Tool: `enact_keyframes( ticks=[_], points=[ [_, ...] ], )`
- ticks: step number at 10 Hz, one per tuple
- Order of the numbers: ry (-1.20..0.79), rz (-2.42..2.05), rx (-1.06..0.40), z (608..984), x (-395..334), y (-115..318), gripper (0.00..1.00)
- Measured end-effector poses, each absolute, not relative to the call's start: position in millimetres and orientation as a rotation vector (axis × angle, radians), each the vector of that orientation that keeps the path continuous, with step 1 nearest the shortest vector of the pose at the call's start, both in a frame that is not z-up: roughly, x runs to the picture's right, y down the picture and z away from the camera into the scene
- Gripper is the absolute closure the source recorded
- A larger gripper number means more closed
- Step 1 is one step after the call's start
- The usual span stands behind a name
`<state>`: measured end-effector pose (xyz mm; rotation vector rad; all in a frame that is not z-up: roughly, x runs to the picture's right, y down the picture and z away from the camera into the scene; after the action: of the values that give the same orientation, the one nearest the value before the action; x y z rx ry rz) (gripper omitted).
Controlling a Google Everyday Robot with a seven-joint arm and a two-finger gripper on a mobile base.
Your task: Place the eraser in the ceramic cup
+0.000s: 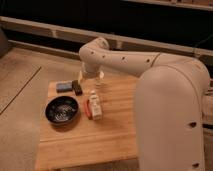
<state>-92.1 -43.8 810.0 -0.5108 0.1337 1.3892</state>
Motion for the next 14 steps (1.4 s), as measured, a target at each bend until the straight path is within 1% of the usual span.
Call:
enact_keyframes(
  ticks=[3,5,8,11,12,14],
  points=[
    [0.151,1.366,-0.518,820,-90,-40,0.35],
    [0.139,1.263,-0.534,834,-112,-40,0.35],
    [0.091,1.098,-0.581,863,-156,-48,0.35],
    [0.09,1.053,-0.652,892,-163,-44,0.35],
    [0.075,1.048,-0.663,900,-164,-47,0.35],
    [-0.019,1.006,-0.629,917,-175,-63,0.35]
  ],
)
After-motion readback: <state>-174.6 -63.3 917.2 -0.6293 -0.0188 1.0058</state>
